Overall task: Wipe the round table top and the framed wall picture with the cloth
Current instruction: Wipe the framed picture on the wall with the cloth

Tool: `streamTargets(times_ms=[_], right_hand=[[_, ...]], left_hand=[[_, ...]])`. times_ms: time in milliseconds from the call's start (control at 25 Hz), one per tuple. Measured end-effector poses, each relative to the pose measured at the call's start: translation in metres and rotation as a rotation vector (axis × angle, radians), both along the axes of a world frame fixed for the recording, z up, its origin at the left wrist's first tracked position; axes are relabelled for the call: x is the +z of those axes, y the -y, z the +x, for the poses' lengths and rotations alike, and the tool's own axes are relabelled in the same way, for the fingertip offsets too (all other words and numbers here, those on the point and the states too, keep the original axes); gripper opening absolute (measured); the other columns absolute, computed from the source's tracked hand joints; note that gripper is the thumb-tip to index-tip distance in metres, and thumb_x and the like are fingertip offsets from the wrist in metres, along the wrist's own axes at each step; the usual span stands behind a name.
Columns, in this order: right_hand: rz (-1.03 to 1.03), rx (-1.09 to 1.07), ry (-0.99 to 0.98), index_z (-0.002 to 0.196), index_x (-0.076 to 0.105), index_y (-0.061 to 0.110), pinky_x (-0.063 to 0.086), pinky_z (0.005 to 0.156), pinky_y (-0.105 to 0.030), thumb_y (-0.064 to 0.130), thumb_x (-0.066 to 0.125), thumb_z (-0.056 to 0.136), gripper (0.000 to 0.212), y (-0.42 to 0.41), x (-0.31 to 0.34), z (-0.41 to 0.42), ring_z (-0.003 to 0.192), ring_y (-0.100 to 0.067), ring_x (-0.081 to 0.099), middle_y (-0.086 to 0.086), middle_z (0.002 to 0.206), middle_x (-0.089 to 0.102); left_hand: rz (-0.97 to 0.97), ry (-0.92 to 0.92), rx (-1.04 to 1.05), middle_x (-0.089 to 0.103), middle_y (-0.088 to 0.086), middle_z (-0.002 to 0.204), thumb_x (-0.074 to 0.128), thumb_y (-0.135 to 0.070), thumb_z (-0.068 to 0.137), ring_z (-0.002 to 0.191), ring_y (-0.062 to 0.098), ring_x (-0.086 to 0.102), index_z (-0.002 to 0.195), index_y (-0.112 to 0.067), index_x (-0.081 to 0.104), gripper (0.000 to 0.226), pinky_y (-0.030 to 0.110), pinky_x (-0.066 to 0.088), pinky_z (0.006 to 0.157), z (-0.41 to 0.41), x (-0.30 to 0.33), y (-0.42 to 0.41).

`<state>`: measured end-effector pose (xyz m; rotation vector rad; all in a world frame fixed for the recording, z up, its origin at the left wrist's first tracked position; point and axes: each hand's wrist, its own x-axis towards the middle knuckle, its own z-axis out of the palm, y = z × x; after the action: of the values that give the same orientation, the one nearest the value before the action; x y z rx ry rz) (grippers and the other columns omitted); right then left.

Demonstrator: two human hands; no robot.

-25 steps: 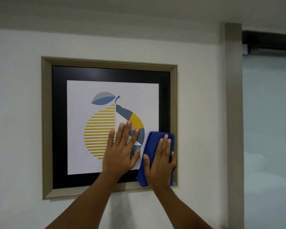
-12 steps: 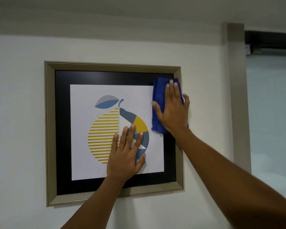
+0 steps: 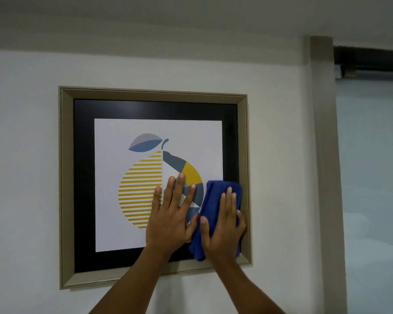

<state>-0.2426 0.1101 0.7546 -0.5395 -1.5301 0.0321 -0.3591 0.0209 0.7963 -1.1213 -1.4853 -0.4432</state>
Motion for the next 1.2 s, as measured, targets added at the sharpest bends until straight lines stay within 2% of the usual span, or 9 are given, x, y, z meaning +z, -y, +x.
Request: streamTargets(times_ms=[160, 320, 480, 560, 640, 800, 880, 960, 1200], right_hand=[[0.001, -0.04, 0.096, 0.155, 0.02, 0.014, 0.012, 0.117, -0.038, 0.054, 0.027, 0.099, 0.069, 0.009, -0.012, -0.008, 0.149, -0.022, 0.019, -0.004, 0.164, 0.015], [0.026, -0.201, 0.218, 0.154, 0.022, 0.015, 0.014, 0.114, -0.041, 0.056, 0.022, 0.099, 0.069, -0.013, -0.027, 0.013, 0.145, -0.023, 0.026, -0.007, 0.16, 0.024], [0.015, -0.321, 0.323, 0.153, 0.024, 0.016, 0.012, 0.112, -0.046, 0.057, 0.02, 0.098, 0.07, -0.032, -0.023, 0.039, 0.15, -0.013, 0.01, -0.005, 0.158, 0.031], [0.043, -0.319, 0.336, 0.153, 0.025, 0.015, 0.01, 0.113, -0.046, 0.056, 0.019, 0.098, 0.069, -0.03, -0.009, 0.04, 0.149, -0.016, 0.017, -0.005, 0.159, 0.029], [0.078, -0.311, 0.305, 0.154, 0.024, 0.014, 0.012, 0.114, -0.047, 0.054, 0.019, 0.099, 0.068, -0.03, 0.035, 0.039, 0.147, -0.02, 0.024, -0.004, 0.161, 0.024], [0.147, -0.388, 0.257, 0.154, 0.022, 0.011, 0.009, 0.112, -0.045, 0.053, 0.019, 0.099, 0.069, -0.037, 0.184, 0.05, 0.148, -0.02, 0.021, -0.005, 0.162, 0.021], [0.138, -0.393, 0.241, 0.154, 0.02, 0.011, 0.006, 0.113, -0.044, 0.054, 0.019, 0.099, 0.07, -0.038, 0.212, 0.044, 0.149, -0.019, 0.018, -0.005, 0.163, 0.019], [0.113, -0.338, 0.229, 0.155, 0.017, 0.013, 0.006, 0.114, -0.042, 0.055, 0.018, 0.099, 0.071, -0.037, 0.19, 0.04, 0.15, -0.018, 0.014, -0.004, 0.164, 0.016], [0.022, -0.2, 0.292, 0.149, 0.032, 0.004, 0.017, 0.113, -0.037, 0.058, 0.019, 0.098, 0.075, -0.021, 0.0, 0.038, 0.144, -0.021, 0.024, -0.013, 0.156, 0.031]], left_hand=[[0.001, -0.018, -0.003, 0.009, 0.014, 0.169, 0.027, -0.05, 0.101, 0.155, 0.034, 0.009, 0.159, -0.018, 0.017, 0.067, 0.055, 0.011, 0.124, -0.004, -0.002, -0.001], [0.001, -0.015, -0.006, 0.013, 0.014, 0.168, 0.029, -0.05, 0.101, 0.155, 0.034, 0.012, 0.159, -0.019, 0.021, 0.066, 0.054, 0.013, 0.124, -0.003, -0.001, 0.002], [0.003, -0.003, -0.014, 0.013, 0.012, 0.169, 0.033, -0.055, 0.098, 0.155, 0.033, 0.012, 0.159, -0.021, 0.021, 0.07, 0.053, 0.011, 0.124, -0.005, 0.0, 0.001], [0.002, 0.006, -0.014, 0.013, 0.012, 0.169, 0.038, -0.056, 0.096, 0.155, 0.033, 0.012, 0.159, -0.021, 0.021, 0.073, 0.052, 0.009, 0.125, -0.003, -0.001, 0.001], [0.001, 0.009, -0.024, 0.014, 0.012, 0.169, 0.043, -0.056, 0.094, 0.155, 0.033, 0.012, 0.158, -0.022, 0.022, 0.076, 0.052, 0.009, 0.125, -0.002, -0.001, 0.003], [0.002, 0.009, -0.021, 0.014, 0.011, 0.169, 0.043, -0.057, 0.094, 0.155, 0.033, 0.013, 0.158, -0.023, 0.022, 0.075, 0.054, 0.012, 0.124, -0.003, -0.003, 0.001], [0.013, 0.01, -0.015, 0.014, 0.011, 0.169, 0.041, -0.058, 0.095, 0.155, 0.033, 0.013, 0.158, -0.023, 0.023, 0.075, 0.054, 0.011, 0.124, -0.004, -0.002, 0.001], [0.014, 0.004, -0.007, 0.016, 0.012, 0.168, 0.04, -0.058, 0.095, 0.155, 0.033, 0.014, 0.158, -0.023, 0.025, 0.073, 0.053, 0.01, 0.124, -0.003, -0.002, 0.002], [0.01, -0.01, -0.022, 0.014, 0.013, 0.168, 0.043, -0.057, 0.094, 0.155, 0.033, 0.012, 0.158, -0.022, 0.023, 0.076, 0.052, 0.006, 0.125, -0.003, -0.001, 0.002]])
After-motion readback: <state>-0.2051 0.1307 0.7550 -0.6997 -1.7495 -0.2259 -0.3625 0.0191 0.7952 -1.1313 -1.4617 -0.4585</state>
